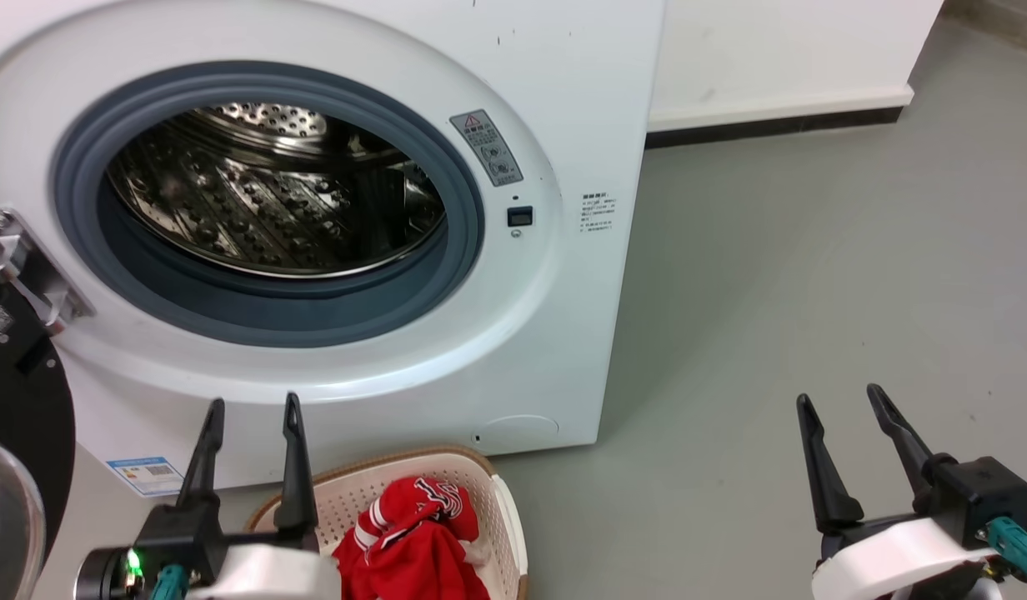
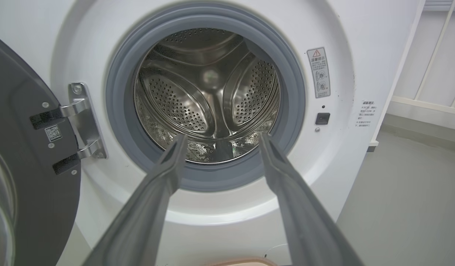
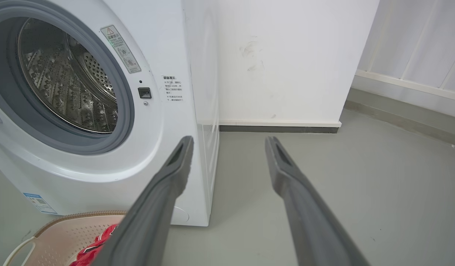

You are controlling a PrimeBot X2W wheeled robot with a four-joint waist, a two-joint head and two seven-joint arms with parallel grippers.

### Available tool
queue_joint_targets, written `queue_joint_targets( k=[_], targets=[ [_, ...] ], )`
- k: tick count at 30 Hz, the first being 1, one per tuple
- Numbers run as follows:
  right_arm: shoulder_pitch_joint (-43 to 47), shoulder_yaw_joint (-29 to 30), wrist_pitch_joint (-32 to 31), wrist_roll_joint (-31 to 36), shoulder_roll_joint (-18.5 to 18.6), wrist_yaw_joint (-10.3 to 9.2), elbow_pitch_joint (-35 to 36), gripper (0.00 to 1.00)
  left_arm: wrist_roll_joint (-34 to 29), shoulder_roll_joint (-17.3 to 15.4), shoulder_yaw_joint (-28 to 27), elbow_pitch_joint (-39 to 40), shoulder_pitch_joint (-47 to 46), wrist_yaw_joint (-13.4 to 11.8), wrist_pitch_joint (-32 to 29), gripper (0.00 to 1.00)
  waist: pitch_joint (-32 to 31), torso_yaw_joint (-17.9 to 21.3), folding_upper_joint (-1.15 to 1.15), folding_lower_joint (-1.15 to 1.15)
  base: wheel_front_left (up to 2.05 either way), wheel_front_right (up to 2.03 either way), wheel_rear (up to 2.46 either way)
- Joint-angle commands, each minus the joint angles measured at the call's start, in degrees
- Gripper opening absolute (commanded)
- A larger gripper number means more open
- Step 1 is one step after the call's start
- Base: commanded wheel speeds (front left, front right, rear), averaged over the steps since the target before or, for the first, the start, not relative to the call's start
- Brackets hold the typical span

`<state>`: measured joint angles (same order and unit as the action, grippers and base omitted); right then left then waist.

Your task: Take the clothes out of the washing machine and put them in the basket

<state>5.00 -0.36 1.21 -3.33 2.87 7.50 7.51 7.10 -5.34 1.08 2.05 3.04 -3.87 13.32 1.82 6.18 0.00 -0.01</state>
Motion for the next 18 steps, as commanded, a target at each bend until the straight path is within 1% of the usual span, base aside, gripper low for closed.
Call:
queue_joint_targets(
  k=[1, 5, 6, 7, 18],
  targets=[
    [0.7, 0.1, -0.2, 0.3, 0.0, -0.03, 0.6, 1.0, -0.3, -0.2, 0.1, 1.1, 1.2, -0.3, -0.4, 1.0, -0.7, -0.4, 0.0, 0.01, 0.0, 0.0, 0.0],
    [2.3, 0.0, -1.1, 0.6, 0.0, -0.02, 2.5, 1.0, -1.0, -0.4, 0.6, 5.3, 5.4, -1.2, -2.4, 1.0, -2.2, -1.4, 0.0, 0.01, 0.0, 0.0, 0.0],
    [3.2, -0.3, -1.7, 0.8, 0.0, -0.02, 3.7, 1.0, -1.3, -0.5, 0.8, 7.5, 7.3, -1.5, -3.3, 1.0, -2.5, -2.4, 0.0, 0.01, 0.0, 0.0, 0.0],
    [3.6, -0.2, -2.0, 0.9, 0.0, -0.02, 3.9, 1.0, -1.3, -0.5, 1.0, 8.0, 7.7, -1.6, -3.5, 1.0, -2.6, -2.8, 0.0, 0.01, 0.0, 0.0, 0.0],
    [4.3, -0.8, -3.1, 1.1, 0.0, -0.02, 4.9, 1.0, -1.0, -0.8, 1.9, 8.8, 7.9, -1.5, -4.0, 1.0, -3.3, -4.5, 0.0, 0.01, 0.0, 0.0, 0.0]
  ],
)
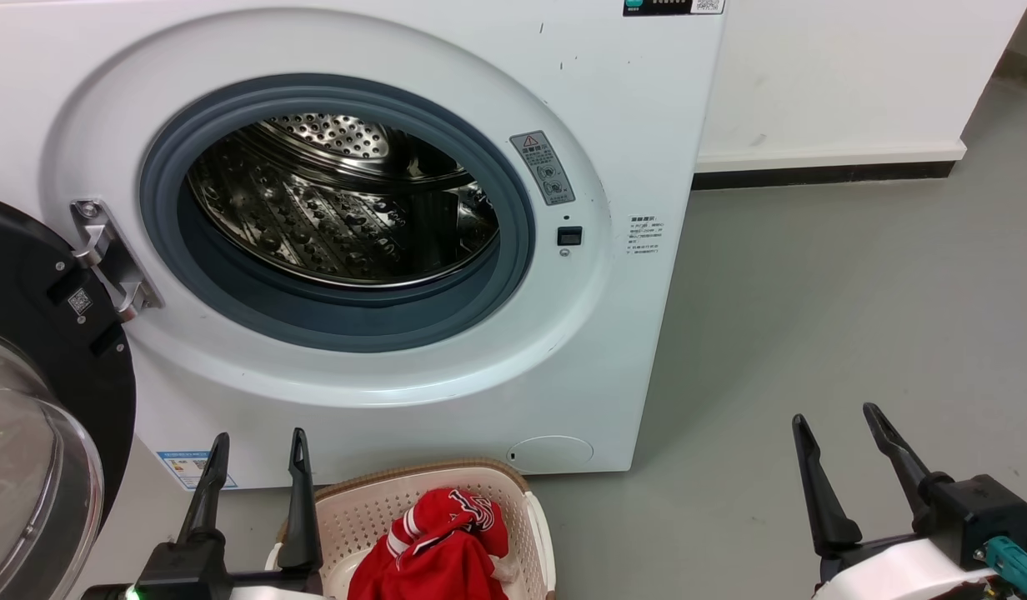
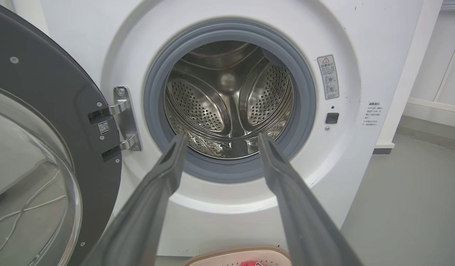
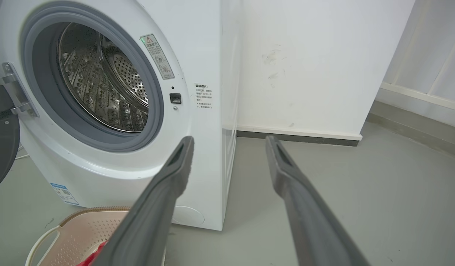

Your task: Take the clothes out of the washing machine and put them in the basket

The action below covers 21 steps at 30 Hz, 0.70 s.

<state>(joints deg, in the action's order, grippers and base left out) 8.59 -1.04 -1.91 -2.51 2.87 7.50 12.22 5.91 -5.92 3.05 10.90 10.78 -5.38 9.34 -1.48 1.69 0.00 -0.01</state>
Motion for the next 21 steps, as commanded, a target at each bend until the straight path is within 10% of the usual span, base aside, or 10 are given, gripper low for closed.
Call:
queue_joint_targets(
  k=[1, 20, 21],
  targets=[
    [0.7, -0.1, 0.0, 0.3, 0.0, -0.03, 0.2, 1.0, 0.2, -0.2, -0.1, -0.1, 0.1, -0.1, 0.0, 1.0, 0.0, 0.0, 0.0, 0.01, 0.0, 0.0, 0.0],
    [0.8, 0.0, 0.3, -0.6, 0.0, -0.03, -0.6, 1.0, 2.3, -0.8, 0.2, -0.9, -0.5, 0.3, 0.4, 1.0, -0.2, -0.2, 0.0, 0.01, 0.0, 0.0, 0.0],
    [0.3, 0.0, 0.0, -0.4, 0.0, 0.0, -0.8, 0.0, 2.4, -0.6, 0.3, -1.1, -0.1, 0.3, 0.1, 0.0, -0.2, -0.1, 0.0, 0.01, 0.0, 0.0, 0.0]
  ],
)
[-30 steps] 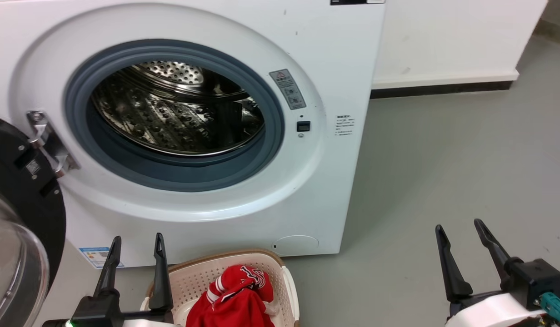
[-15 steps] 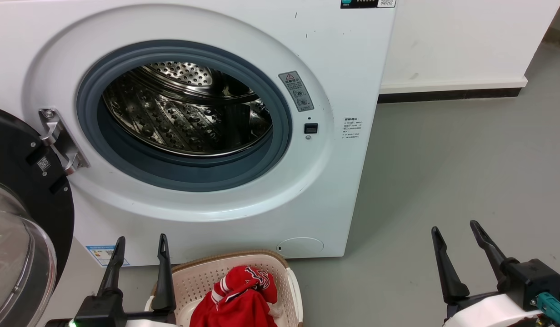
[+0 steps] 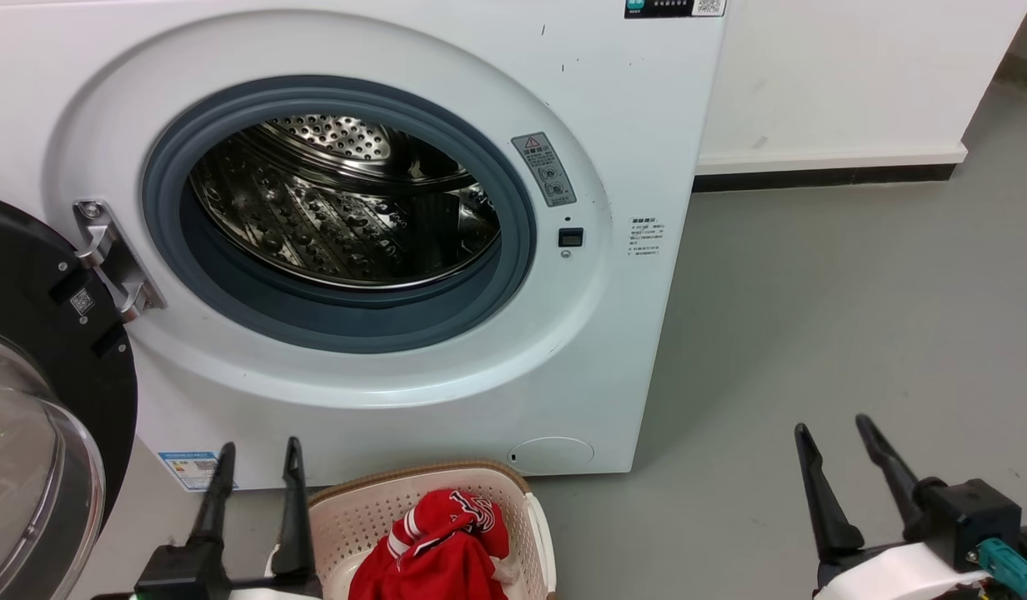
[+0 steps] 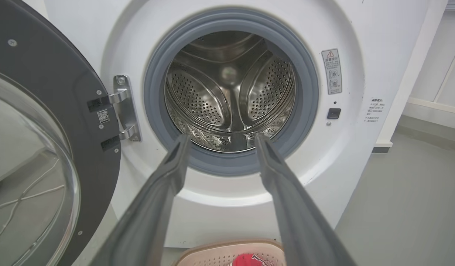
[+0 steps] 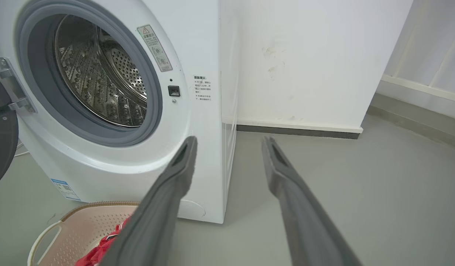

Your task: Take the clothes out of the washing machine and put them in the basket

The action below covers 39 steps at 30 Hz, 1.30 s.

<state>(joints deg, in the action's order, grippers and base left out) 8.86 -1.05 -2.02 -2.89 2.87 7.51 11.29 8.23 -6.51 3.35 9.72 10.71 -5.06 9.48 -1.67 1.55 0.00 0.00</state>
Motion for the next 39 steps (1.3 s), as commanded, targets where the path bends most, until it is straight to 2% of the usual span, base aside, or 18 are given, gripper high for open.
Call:
queue_joint_targets(
  k=[1, 3, 24, 39],
  targets=[
    [0.1, -0.1, 0.0, -0.1, 0.0, 0.0, -0.4, 0.0, 0.1, 0.1, 0.1, -0.3, 0.1, 0.0, 0.0, 0.0, 0.0, 0.0, 0.0, 0.0, 0.0, 0.0, 0.0],
    [0.3, -0.2, 0.1, -0.6, 0.0, 0.0, -1.2, 0.0, 0.6, 0.2, 0.2, -1.1, 0.4, 0.0, -0.2, 0.0, 0.0, 0.0, 0.0, 0.0, 0.0, 0.0, 0.0],
    [-4.1, -0.1, 0.5, -26.4, 1.6, 0.0, -7.6, 0.0, 24.6, -0.1, -1.0, -7.2, -4.4, 3.4, -3.2, 0.0, 0.3, -0.3, 0.0, 0.0, 0.0, 0.0, 0.0],
    [-6.4, 0.4, 0.4, -39.9, 2.1, -0.01, -11.0, 0.0, 37.3, -0.1, -1.8, -10.8, -7.1, 5.3, -5.0, 0.0, 0.5, -0.4, 0.0, 0.0, 0.0, 0.0, 0.0]
  ],
)
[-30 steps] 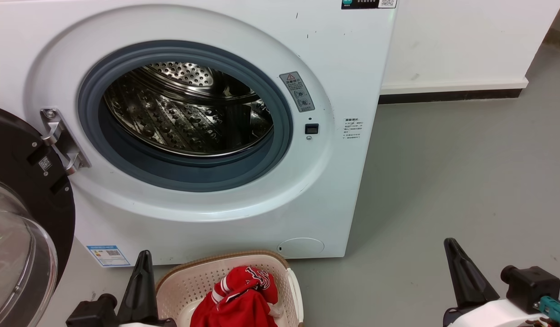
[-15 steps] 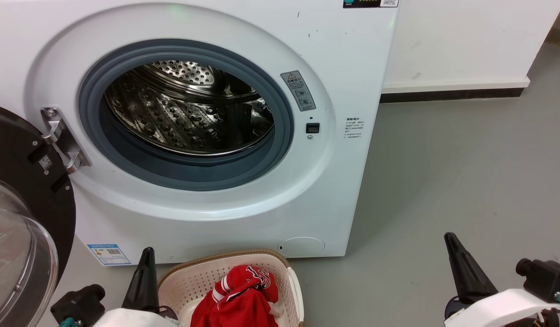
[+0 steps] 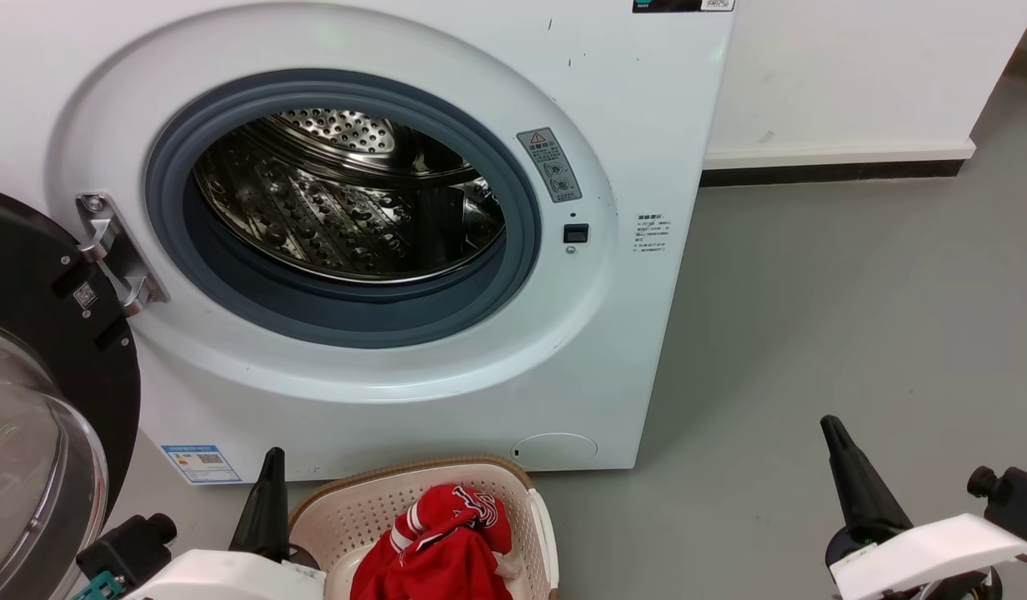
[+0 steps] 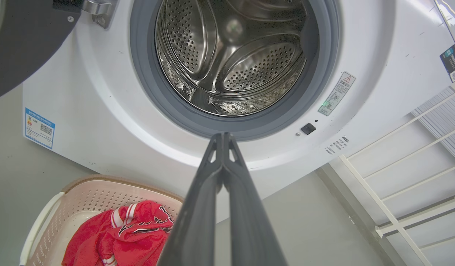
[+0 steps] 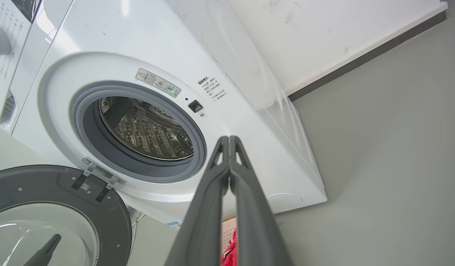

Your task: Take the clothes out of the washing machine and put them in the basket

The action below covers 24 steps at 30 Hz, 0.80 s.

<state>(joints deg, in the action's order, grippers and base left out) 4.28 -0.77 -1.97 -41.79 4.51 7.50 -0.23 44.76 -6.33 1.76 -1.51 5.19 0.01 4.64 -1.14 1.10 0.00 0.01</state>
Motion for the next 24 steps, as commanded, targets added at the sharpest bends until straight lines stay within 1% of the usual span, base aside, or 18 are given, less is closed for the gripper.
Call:
queue_joint_targets(
  k=[1, 24],
  targets=[
    [-1.9, 0.2, 0.3, -1.9, 0.5, 0.0, 0.2, 0.0, 1.6, -0.3, -0.3, 0.3, -1.8, 0.4, -0.3, 0.0, 0.0, 0.0, 0.0, -0.01, 0.0, 0.0, 0.0],
    [-5.0, 1.3, -0.3, -19.7, 0.7, 0.0, -4.5, 0.0, 18.3, 0.2, -1.9, -3.9, -5.1, 2.8, -3.0, 0.0, 0.4, -0.3, 0.0, -0.01, 0.0, 0.0, 0.0]
  ],
)
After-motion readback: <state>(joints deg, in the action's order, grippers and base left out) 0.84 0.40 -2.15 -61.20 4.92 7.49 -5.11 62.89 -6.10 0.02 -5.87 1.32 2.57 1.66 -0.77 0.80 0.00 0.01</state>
